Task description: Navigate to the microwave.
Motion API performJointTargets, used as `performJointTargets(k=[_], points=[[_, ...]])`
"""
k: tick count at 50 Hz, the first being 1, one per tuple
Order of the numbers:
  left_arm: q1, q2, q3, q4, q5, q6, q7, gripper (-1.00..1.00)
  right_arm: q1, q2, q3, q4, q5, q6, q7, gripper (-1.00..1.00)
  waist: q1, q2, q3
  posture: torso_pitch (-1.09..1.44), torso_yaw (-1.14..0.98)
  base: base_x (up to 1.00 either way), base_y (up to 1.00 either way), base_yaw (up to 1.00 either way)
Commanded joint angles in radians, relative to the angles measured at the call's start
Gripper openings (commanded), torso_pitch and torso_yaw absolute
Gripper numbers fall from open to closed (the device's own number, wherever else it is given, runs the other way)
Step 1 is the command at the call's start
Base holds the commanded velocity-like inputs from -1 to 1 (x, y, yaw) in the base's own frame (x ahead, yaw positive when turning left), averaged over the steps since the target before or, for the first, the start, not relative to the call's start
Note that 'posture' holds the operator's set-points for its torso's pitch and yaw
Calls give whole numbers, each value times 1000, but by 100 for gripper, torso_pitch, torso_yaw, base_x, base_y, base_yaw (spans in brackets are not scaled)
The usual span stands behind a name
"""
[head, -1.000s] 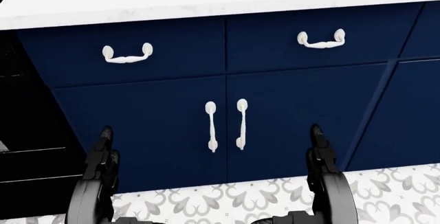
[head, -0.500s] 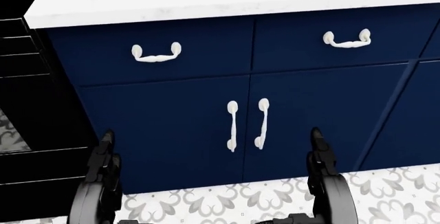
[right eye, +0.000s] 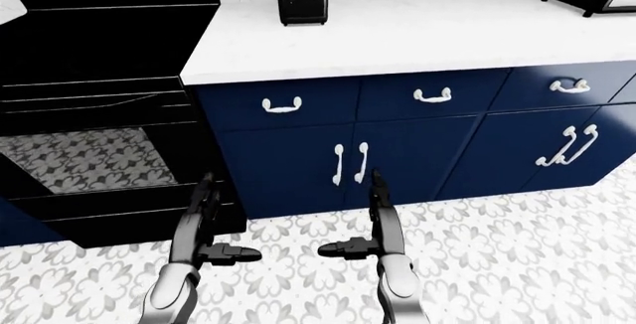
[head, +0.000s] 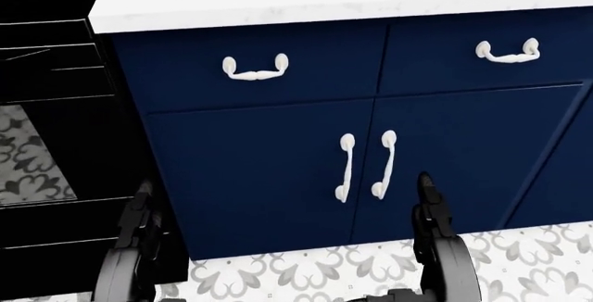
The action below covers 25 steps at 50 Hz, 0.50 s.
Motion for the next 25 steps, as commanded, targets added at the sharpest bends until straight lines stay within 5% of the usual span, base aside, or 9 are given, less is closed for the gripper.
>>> performJointTargets(k=[1, 7, 10, 11, 12, 13, 21, 25], points=[[-22, 8, 15, -54, -1, -33, 6, 100, -25, 3, 11, -51, 2, -33, 3, 100, 4, -2, -19, 0, 0, 0, 30, 0], [-28, 9, 17, -42, -1, -40, 6, 100, -27, 3, 10, -46, 3, -36, 3, 100, 5, 72, -4, 0, 0, 0, 30, 0], [-28, 9, 17, -44, -1, -38, 7, 100, -29, 2, 9, -40, 3, -39, 3, 100, 13, 182, -30, 0, 0, 0, 31, 0], [-27, 9, 17, -46, -1, -37, 7, 100, -31, 2, 9, -37, 4, -40, 4, 100, 19, 114, -11, 0, 0, 0, 30, 0], [-26, 9, 16, -51, -1, -33, 7, 100, -30, 2, 10, -39, 2, -40, 3, 100, 17, 129, -10, 0, 0, 0, 30, 0], [-27, 9, 17, -49, -2, -35, 6, 100, -30, 3, 10, -41, 2, -37, 2, 100, 23, 122, -12, 0, 0, 0, 31, 0], [-26, 9, 17, -50, -2, -35, 5, 100, -28, 3, 12, -44, 2, -36, 4, 100, 18, 39, -3, 0, 0, 0, 31, 0], [-26, 9, 17, -46, -1, -39, 5, 100, -26, 3, 13, -47, 1, -35, 4, 100, 13, -26, -9, 0, 0, 0, 31, 0]])
